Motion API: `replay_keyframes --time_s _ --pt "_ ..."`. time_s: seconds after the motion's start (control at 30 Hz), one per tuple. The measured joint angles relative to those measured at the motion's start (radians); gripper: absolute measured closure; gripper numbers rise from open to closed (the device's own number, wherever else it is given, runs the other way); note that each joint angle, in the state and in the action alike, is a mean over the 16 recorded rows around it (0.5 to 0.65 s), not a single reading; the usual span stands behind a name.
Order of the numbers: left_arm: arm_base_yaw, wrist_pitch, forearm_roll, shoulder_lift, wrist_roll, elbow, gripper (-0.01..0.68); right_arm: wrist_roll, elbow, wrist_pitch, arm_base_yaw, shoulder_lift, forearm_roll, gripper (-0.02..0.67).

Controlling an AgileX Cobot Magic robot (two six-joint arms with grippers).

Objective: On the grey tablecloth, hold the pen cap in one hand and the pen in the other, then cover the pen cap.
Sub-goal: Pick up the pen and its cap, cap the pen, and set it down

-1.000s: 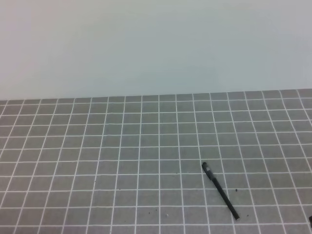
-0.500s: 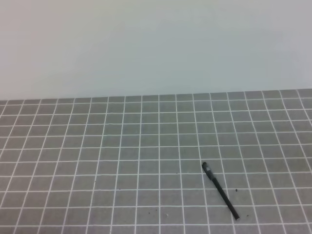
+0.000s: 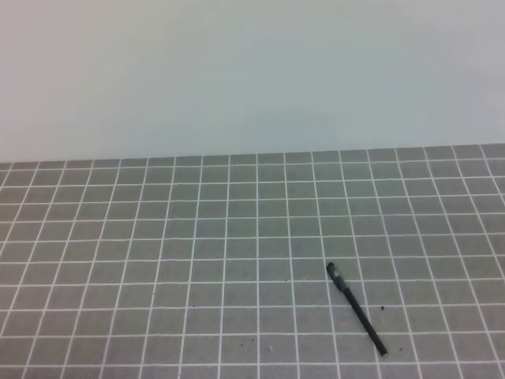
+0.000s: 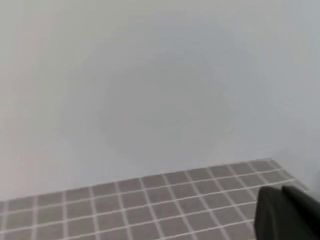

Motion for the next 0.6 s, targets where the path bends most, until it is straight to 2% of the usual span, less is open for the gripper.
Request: replay_keyframes --time_s 0.23,0.4,0.5,0.6 --pt "0.0 0.0 0.0 0.0 0.0 0.0 0.675 0.182 0.036 -0.1 -0.001 -0.056 0.0 0.652" --pt "0.0 0.0 0.0 0.0 0.0 0.0 0.675 0.247 0.065 -0.139 -0.001 -0.103 0.0 0.652" --pt "0.0 0.0 0.0 0.0 0.0 0.0 0.675 0.244 0.077 -0.139 -0.001 -0.127 0.017 0.652" --pt "0.0 0.0 0.0 0.0 0.0 0.0 0.675 0.147 0.085 -0.125 -0.001 -0.143 0.113 0.652"
